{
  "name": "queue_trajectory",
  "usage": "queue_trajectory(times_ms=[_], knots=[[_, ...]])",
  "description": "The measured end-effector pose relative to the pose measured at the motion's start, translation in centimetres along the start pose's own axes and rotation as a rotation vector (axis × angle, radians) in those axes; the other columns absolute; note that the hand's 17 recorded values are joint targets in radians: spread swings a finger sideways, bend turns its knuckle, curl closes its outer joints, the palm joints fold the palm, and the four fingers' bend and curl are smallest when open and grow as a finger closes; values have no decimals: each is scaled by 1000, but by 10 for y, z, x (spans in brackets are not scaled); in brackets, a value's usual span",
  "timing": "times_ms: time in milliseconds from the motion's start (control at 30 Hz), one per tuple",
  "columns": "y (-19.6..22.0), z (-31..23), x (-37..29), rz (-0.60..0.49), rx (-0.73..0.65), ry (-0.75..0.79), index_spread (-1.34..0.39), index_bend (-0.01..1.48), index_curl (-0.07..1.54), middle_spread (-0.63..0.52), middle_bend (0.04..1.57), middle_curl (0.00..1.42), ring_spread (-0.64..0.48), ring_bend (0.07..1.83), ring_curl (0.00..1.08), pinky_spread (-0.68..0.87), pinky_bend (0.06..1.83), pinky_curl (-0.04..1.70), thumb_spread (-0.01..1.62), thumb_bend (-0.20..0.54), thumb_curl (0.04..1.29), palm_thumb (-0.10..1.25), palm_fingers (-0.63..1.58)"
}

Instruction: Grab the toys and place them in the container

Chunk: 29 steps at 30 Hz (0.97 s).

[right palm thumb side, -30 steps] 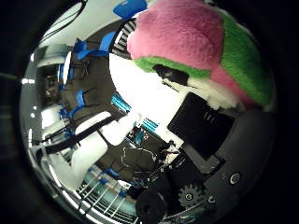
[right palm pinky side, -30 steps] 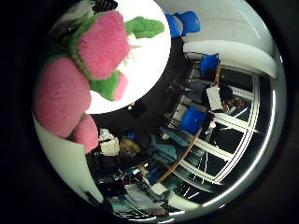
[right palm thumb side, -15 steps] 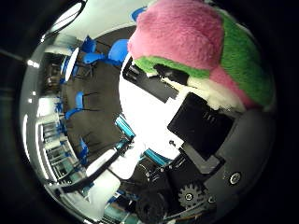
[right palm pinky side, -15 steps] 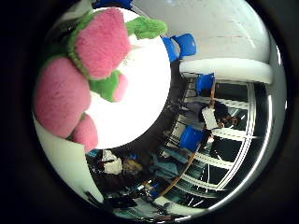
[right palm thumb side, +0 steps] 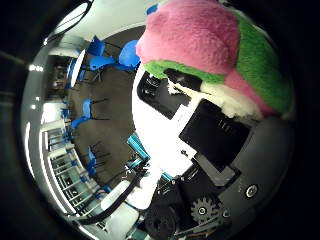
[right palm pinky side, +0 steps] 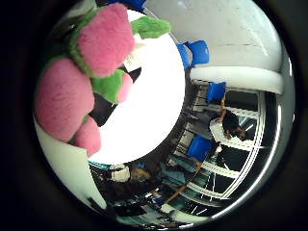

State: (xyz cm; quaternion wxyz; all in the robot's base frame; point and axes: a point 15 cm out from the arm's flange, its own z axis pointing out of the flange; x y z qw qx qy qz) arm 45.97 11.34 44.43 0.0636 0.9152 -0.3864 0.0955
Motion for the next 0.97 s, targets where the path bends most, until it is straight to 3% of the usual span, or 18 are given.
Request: queue_trajectory(times_ms=[33, 100, 133, 200, 267, 333, 500, 967], knots=[[3, 2, 3, 5, -11, 4, -312, 538, 719, -210, 1123, 614, -259, 1231, 643, -498, 1001, 804, 1055, -32, 542, 795, 994], [11, 5, 10, 15, -41, 19, -389, 324, 662, -262, 970, 570, -292, 1138, 593, -541, 1024, 759, 1068, -27, 516, 767, 698], [17, 7, 13, 20, -64, 20, -431, 353, 659, -269, 904, 553, -262, 1044, 583, -438, 920, 782, 1092, -25, 499, 754, 381], [29, 10, 14, 26, -103, 12, -480, 370, 595, -239, 744, 482, -178, 863, 482, -210, 824, 737, 1112, -25, 476, 731, 186], [41, 14, 20, 42, -134, 1, -488, 327, 535, -153, 579, 415, -20, 717, 407, 91, 817, 706, 1122, -24, 454, 709, 30], [47, 16, 26, 41, -142, -6, -492, 263, 469, -80, 469, 366, 102, 622, 344, 313, 785, 640, 1126, -21, 437, 703, -3], [59, 19, 40, 50, -146, -22, -490, 190, 399, -8, 334, 321, 185, 489, 278, 493, 662, 514, 1122, -22, 416, 698, 7], [82, 3, 54, 73, -114, -22, -452, 154, 291, 12, 225, 320, 202, 374, 240, 512, 539, 359, 1119, -21, 388, 694, 91]])
